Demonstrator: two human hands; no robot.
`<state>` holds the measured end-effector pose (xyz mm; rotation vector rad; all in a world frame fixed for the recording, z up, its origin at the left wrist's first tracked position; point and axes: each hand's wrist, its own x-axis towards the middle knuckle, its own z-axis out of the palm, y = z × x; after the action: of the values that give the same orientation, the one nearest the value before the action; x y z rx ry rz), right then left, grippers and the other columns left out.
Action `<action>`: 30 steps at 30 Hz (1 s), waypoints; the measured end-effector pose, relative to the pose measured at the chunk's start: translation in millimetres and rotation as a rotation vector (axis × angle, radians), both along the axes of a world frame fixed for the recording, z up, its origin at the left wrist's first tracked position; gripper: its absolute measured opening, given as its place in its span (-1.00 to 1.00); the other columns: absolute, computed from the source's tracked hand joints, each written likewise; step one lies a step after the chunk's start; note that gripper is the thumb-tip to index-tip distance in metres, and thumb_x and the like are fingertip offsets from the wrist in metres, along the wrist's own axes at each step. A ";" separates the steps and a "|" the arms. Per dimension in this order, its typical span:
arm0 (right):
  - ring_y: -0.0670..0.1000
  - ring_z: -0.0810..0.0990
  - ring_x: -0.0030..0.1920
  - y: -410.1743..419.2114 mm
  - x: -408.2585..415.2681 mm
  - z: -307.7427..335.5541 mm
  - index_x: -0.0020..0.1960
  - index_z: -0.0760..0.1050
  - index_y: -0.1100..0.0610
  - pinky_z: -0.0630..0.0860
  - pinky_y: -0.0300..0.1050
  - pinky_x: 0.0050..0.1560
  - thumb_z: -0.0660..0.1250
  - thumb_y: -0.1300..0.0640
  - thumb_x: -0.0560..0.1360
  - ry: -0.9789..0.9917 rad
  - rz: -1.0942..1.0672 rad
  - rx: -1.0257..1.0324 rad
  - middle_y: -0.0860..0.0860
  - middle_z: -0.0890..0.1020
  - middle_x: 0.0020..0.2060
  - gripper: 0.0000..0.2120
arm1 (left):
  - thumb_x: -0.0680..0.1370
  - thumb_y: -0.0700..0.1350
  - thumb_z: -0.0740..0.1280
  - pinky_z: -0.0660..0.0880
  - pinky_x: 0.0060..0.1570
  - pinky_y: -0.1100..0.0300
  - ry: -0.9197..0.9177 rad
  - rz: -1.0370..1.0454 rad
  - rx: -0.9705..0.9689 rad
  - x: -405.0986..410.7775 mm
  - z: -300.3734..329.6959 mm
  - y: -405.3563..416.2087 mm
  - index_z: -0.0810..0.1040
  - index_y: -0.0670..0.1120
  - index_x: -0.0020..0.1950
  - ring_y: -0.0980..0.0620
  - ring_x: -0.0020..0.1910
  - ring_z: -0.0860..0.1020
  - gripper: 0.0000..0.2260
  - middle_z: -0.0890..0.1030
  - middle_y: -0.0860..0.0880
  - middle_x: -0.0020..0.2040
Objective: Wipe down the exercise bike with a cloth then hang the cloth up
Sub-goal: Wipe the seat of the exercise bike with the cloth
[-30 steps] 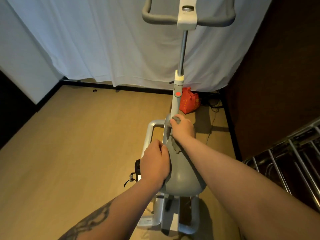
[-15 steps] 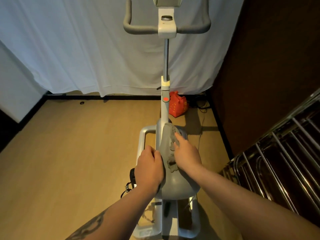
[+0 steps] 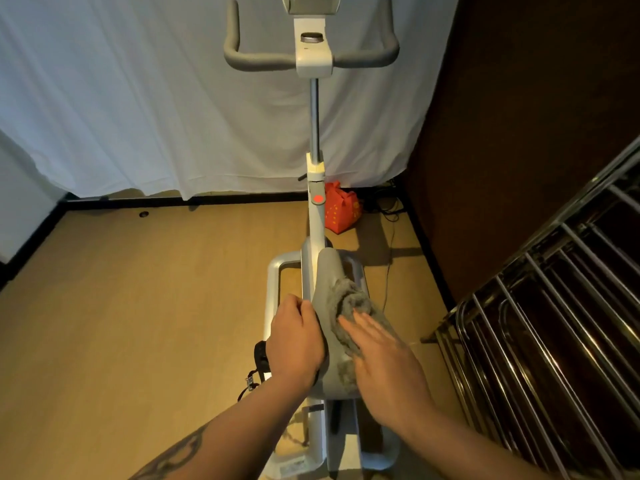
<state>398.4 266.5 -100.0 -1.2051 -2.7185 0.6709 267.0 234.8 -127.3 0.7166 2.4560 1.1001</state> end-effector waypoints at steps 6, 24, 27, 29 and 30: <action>0.04 -0.13 0.57 48.8 -56.4 -11.1 0.58 -0.16 -0.09 -0.04 0.03 0.52 -0.02 -0.10 0.66 -0.066 -0.037 -0.183 -0.03 -0.14 0.58 -0.45 | 0.64 0.00 0.04 0.34 -0.26 0.08 -0.015 0.008 0.011 -0.8 -3.4 -1.3 0.39 -0.03 -0.13 0.04 -0.21 0.48 -0.76 0.51 0.02 -0.19; 0.11 0.44 0.27 20.2 -30.3 -15.4 0.51 0.10 -0.02 0.49 0.08 0.13 0.01 -0.21 0.61 -0.084 -0.306 -0.146 0.07 0.37 0.37 -0.47 | 0.65 0.00 0.06 0.27 -0.36 0.21 -0.103 -0.015 0.024 -2.7 -1.4 -4.3 0.43 -0.02 -0.06 0.12 -0.21 0.47 -0.79 0.52 0.04 -0.15; 0.04 0.10 0.50 -28.2 2.9 -20.0 0.56 -0.05 -0.09 0.35 0.02 0.36 0.00 -0.22 0.60 -0.009 -0.338 -0.126 -0.04 0.04 0.53 -0.41 | 0.64 0.00 0.06 0.31 -0.29 0.16 -0.071 -0.023 0.023 -5.2 -3.2 -2.5 0.42 -0.01 -0.04 0.09 -0.17 0.48 -0.80 0.51 0.05 -0.12; 0.01 0.01 0.53 -39.9 4.3 -31.7 0.57 -0.02 -0.08 0.28 -0.06 0.38 0.01 -0.21 0.60 0.136 -0.418 -0.107 -0.08 -0.01 0.54 -0.41 | 0.64 -0.01 0.07 0.32 -0.25 0.14 -0.045 -0.031 0.025 -5.4 -5.5 -1.6 0.42 -0.01 -0.04 0.07 -0.14 0.47 -0.82 0.50 0.06 -0.11; 0.01 0.07 0.51 -41.0 0.7 -38.5 0.55 0.08 -0.07 0.30 -0.08 0.35 0.04 -0.18 0.61 0.269 -0.476 -0.081 -0.07 0.07 0.52 -0.45 | 0.64 -0.01 0.08 0.33 -0.22 0.13 -0.036 -0.038 0.035 -4.8 -5.6 -2.0 0.43 0.00 -0.03 0.07 -0.12 0.47 -0.83 0.49 0.07 -0.11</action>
<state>399.1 225.5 -138.4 -1.5717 -2.0952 0.8071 262.2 232.8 -132.9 0.7449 2.3882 1.1349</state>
